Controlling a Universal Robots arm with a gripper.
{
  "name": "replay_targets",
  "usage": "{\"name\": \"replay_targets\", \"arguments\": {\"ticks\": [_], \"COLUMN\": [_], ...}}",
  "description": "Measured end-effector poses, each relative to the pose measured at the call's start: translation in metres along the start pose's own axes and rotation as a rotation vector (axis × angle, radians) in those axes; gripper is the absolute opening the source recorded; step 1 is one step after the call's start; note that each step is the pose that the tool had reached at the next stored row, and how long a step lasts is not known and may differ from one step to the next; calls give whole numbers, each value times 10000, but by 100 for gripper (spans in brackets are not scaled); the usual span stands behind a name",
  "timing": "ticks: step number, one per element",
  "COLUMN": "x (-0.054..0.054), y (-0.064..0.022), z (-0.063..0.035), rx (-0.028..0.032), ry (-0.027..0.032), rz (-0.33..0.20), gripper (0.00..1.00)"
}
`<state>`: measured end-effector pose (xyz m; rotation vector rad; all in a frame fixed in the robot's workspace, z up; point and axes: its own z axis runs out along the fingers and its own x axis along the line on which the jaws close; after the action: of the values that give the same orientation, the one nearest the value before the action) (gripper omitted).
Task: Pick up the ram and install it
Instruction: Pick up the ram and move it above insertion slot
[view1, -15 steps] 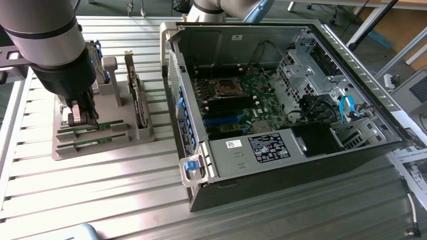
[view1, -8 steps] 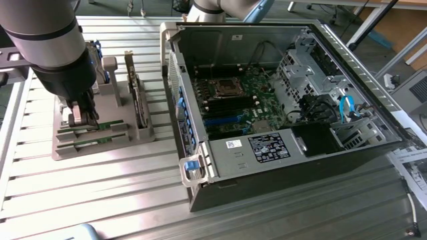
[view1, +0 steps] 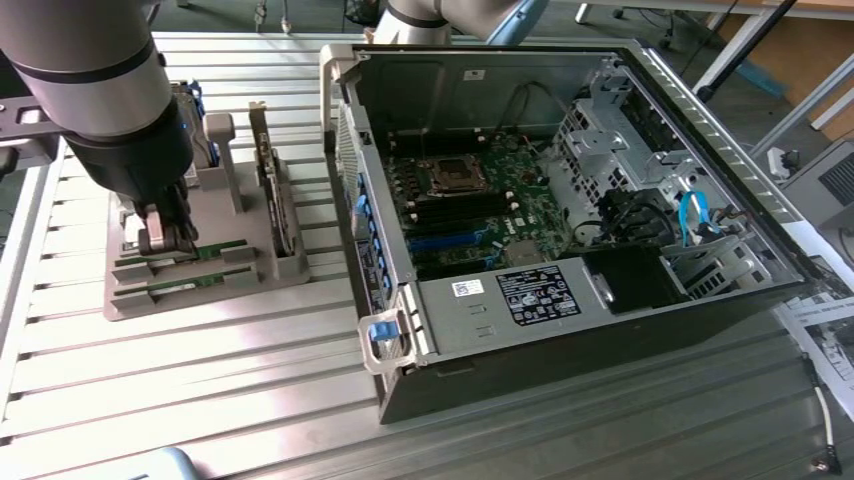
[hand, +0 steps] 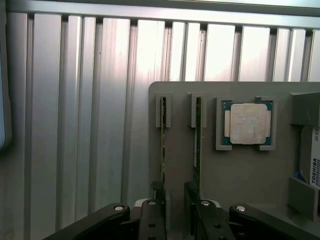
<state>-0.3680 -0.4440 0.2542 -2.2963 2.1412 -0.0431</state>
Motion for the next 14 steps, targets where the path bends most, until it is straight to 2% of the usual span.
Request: {"name": "replay_targets", "arguments": {"ticks": [14], "x": [0], "y": [0], "z": [25], "rx": [3], "ry": [-3], "rz": [-126], "gripper": [30]}}
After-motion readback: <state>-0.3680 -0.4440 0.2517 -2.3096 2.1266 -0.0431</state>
